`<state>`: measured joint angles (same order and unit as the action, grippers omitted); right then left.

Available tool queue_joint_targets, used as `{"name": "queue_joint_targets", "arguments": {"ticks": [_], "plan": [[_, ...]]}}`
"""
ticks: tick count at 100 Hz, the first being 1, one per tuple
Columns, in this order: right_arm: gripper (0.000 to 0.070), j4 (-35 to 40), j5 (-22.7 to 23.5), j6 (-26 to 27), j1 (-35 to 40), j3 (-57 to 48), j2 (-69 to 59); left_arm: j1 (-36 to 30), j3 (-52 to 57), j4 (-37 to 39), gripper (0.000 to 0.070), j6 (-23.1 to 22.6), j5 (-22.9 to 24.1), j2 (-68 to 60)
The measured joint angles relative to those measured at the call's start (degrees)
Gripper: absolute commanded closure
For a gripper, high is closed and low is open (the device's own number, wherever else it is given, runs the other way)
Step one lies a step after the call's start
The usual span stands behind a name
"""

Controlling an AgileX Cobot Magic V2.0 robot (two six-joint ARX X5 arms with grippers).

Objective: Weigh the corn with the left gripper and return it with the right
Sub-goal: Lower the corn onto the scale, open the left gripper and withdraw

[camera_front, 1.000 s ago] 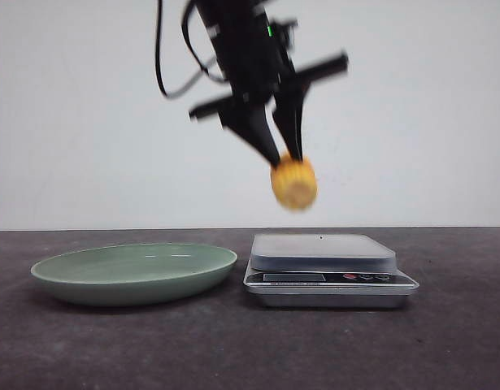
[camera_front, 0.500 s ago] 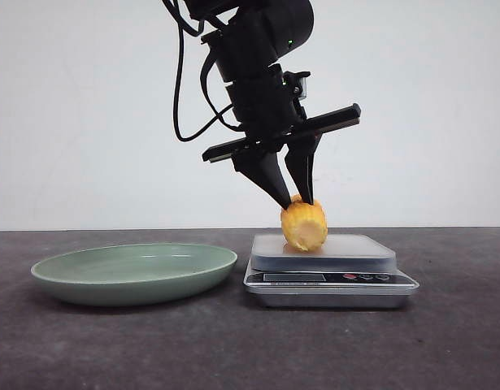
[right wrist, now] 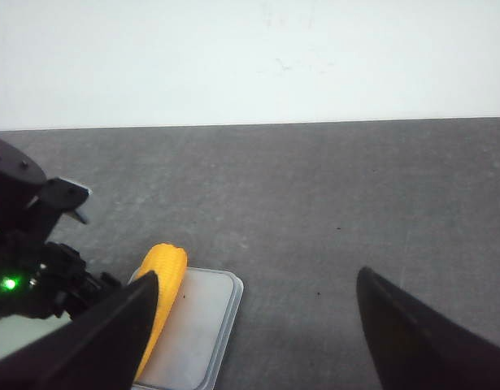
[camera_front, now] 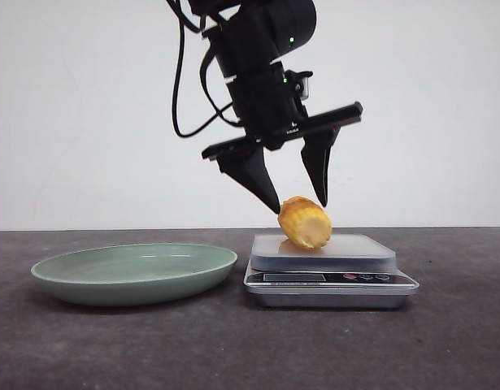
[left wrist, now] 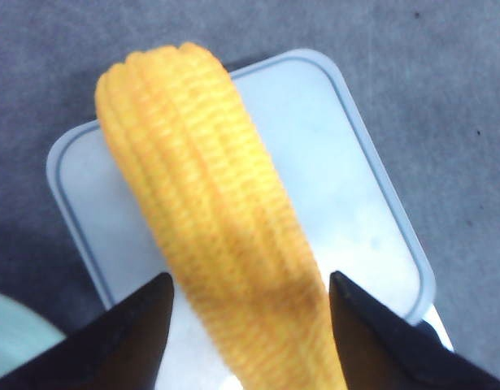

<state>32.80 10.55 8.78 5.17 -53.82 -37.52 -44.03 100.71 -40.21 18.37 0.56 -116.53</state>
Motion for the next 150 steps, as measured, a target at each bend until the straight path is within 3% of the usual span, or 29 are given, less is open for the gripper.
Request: {"name": "queue_joint_targets", "arguments": {"ticks": [17,39,62,85,104,135,150], "plan": [[0.0215,0.15,0.0,0.0,0.0,0.0,0.0,-0.02,3.93,-2.99,0.0339,-3.39,5.53,7.08],[0.0215,0.22,0.07,0.0,0.0,0.0,0.0,0.5,5.57,-5.46,0.0346,-7.54,12.5,25.31],[0.0215,1.73,0.42,-0.02,0.59,0.0,-0.02,0.68,5.64,-13.55,0.0347,-11.43,23.3,43.45],[0.0215,2.54,1.55,0.0,0.68,0.0,-0.02,0.68,5.75,-28.5,0.0346,-10.93,30.51,62.6],[0.0215,0.7,3.32,0.15,1.97,0.0,-1.22,0.68,5.81,-41.22,0.0346,-5.09,31.76,74.1],[0.0215,-2.93,3.34,0.5,8.55,0.0,-6.95,4.63,1.77,-41.24,0.0358,-1.05,29.46,88.67],[0.0215,-7.02,2.6,0.83,13.6,0.0,-11.96,7.93,-4.48,-41.24,0.0358,0.83,25.05,93.11]]}}
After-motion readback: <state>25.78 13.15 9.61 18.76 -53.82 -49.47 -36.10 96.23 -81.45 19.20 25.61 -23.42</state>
